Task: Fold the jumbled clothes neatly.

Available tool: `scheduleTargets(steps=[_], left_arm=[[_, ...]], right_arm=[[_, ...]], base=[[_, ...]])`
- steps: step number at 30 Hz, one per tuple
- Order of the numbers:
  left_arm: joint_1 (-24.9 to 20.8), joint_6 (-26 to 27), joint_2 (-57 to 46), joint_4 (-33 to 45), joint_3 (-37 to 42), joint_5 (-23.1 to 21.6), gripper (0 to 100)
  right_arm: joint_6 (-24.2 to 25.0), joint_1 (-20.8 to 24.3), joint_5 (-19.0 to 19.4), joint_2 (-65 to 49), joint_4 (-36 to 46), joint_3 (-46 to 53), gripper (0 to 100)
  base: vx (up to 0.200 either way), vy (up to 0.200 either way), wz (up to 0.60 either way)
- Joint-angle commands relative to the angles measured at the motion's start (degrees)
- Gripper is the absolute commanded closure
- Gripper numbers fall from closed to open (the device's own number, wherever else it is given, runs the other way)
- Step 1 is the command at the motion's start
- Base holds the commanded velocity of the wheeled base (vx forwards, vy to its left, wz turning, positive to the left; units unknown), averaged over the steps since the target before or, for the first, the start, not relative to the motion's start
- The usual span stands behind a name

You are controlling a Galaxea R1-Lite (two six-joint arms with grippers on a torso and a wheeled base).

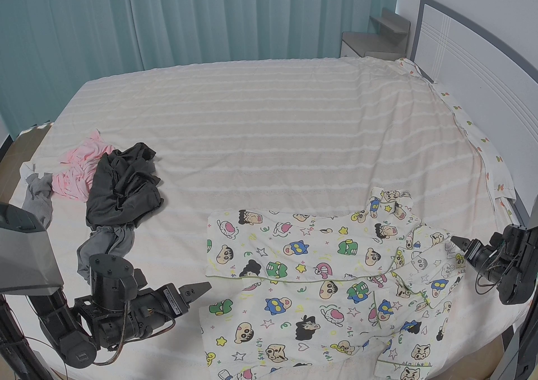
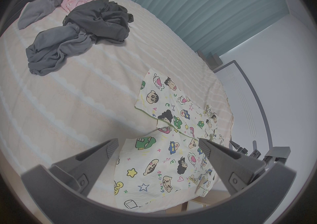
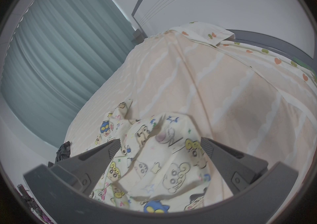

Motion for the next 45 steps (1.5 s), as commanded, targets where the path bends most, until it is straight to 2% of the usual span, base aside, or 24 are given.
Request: scheduleTargets(steps=[1, 4, 7, 8, 10, 15, 18, 20, 23, 27, 32, 38, 45], left_arm=[[-0.73, -0.45, 0.07, 0.0, 0.01, 0.01, 0], [-0.82, -0.62, 0.16, 0.0, 0.01, 0.01, 0], [-0.82, -0.62, 0.16, -0.09, -0.07, 0.09, 0], [-0.82, -0.62, 0.07, -0.09, -0.07, 0.09, 0], [-0.9, -0.62, -0.02, -0.09, 0.01, 0.18, 0], [-0.82, -0.62, 0.16, -0.09, -0.07, 0.18, 0], [-1.17, -0.62, 0.16, -0.09, 0.01, 0.09, 0], [-1.26, -0.62, 0.16, -0.09, 0.01, 0.09, 0], [-1.17, -0.62, -0.1, -0.09, 0.37, 0.18, 0], [-1.26, -0.62, 0.07, -0.09, 0.37, 0.18, 0], [-1.34, -0.62, 0.07, -0.09, 0.37, 0.36, 0], [-1.34, -0.62, 0.07, -0.09, 0.37, 0.44, 0], [-1.34, -0.62, 0.07, -0.09, 0.28, 0.44, 0]], right_arm=[[-0.63, 2.15, 0.15, -4.47, -0.76, 2.7, 0], [-0.71, 3.74, 0.15, -8.52, -0.76, 4.98, 0], [-0.8, 6.81, 0.15, -11.77, -0.67, 7.8, 0], [-0.8, 9.45, 0.06, -12.21, -0.67, 8.41, 0], [-0.71, 10.59, 0.15, -12.03, -0.32, 8.76, 0], [-0.54, 9.62, 0.85, -10.19, -0.76, 13.77, 0], [-0.8, 9.45, 3.49, -6.49, -0.67, 15.09, 0], [-1.15, 9.36, 3.75, -4.03, -0.76, 15.09, 0], [-4.76, 7.95, 4.28, -0.25, -0.76, 15.09, 0], [-5.81, 8.04, 6.12, 1.59, -0.76, 15.09, 0], [-5.99, 9.71, 7.7, 4.05, -0.76, 14.65, 0], [-5.37, 11.91, 7.53, 6.95, -0.76, 11.75, 0], [-5.28, 12.44, 7.27, 9.41, -0.76, 7.62, 0]], base=[[-0.2, 0.0, 0.0], [-0.2, 0.0, 0.0], [-0.2, 0.0, 0.0], [-0.2, 0.0, 0.0], [-0.2, 0.0, 0.0], [-0.2, 0.0, 0.0], [-0.2, 0.0, 0.0], [-0.2, 0.0, 0.0], [-0.2, 0.0, 0.0], [-0.2, 0.0, 0.0], [0.0, 0.0, 0.0], [0.0, 0.0, 0.0], [0.0, 0.0, 0.0]])
